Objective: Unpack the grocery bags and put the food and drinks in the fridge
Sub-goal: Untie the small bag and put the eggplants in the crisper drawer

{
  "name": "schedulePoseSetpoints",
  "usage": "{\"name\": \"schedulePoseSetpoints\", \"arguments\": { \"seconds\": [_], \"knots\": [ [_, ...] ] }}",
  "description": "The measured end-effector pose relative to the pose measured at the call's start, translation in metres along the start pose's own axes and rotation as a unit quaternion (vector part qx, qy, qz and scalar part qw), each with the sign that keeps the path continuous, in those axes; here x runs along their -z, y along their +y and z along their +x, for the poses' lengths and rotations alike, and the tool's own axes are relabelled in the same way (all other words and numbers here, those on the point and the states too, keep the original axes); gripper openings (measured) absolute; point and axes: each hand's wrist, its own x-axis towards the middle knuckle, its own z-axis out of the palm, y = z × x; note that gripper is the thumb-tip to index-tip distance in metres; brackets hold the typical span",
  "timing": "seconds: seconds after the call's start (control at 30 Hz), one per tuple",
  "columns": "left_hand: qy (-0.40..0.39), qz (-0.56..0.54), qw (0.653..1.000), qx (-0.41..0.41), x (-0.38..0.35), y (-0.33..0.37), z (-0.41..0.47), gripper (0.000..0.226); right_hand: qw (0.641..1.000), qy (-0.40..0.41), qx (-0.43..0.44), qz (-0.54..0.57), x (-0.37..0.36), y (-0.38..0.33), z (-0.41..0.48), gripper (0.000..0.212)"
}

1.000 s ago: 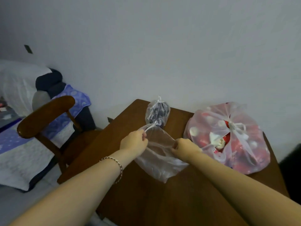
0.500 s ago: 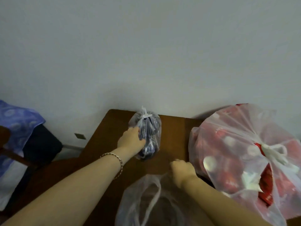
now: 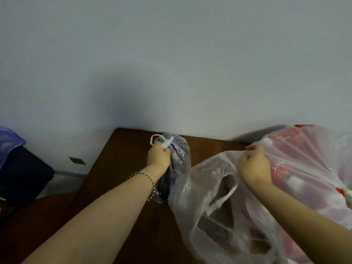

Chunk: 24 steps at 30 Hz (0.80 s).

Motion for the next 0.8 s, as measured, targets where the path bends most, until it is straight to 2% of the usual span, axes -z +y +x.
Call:
{"name": "schedulePoseSetpoints", "arguments": {
  "seconds": [0.1, 0.17, 0.27, 0.37, 0.47, 0.6, 0.7, 0.77, 0.8],
  "knots": [
    [-0.010, -0.014, 0.999, -0.033, 0.021, -0.013, -0.015, 0.010, 0.997, -0.001, -0.016, 0.074, -0.006, -0.013, -0.004, 0.042],
    [-0.039, -0.030, 0.997, -0.054, 0.030, -0.019, -0.035, 0.007, 0.998, 0.006, 0.016, 0.055, -0.008, -0.019, -0.018, 0.046],
    [-0.049, -0.052, 0.994, -0.077, 0.044, -0.025, -0.075, 0.011, 0.986, -0.004, 0.159, -0.038, 0.000, -0.021, -0.050, 0.049],
    [-0.021, -0.048, 0.994, -0.091, 0.067, -0.030, -0.106, 0.023, 0.944, -0.056, 0.285, -0.159, 0.016, -0.020, -0.076, 0.054],
    [-0.009, -0.027, 0.997, -0.079, 0.090, -0.040, -0.147, 0.027, 0.895, -0.118, 0.343, -0.260, 0.037, -0.014, -0.105, 0.054],
    [-0.032, -0.005, 0.998, -0.049, 0.102, -0.060, -0.209, 0.026, 0.846, -0.223, 0.308, -0.373, 0.056, 0.006, -0.129, 0.055],
    [-0.030, 0.047, 0.998, -0.029, 0.105, -0.074, -0.250, 0.031, 0.810, -0.311, 0.292, -0.403, 0.053, 0.031, -0.142, 0.060],
    [-0.019, 0.057, 0.998, -0.008, 0.109, -0.084, -0.279, 0.033, 0.826, -0.368, 0.250, -0.347, 0.053, 0.045, -0.163, 0.069],
    [-0.019, 0.059, 0.998, -0.002, 0.110, -0.089, -0.293, 0.032, 0.842, -0.405, 0.202, -0.295, 0.053, 0.051, -0.176, 0.076]
  ]
}}
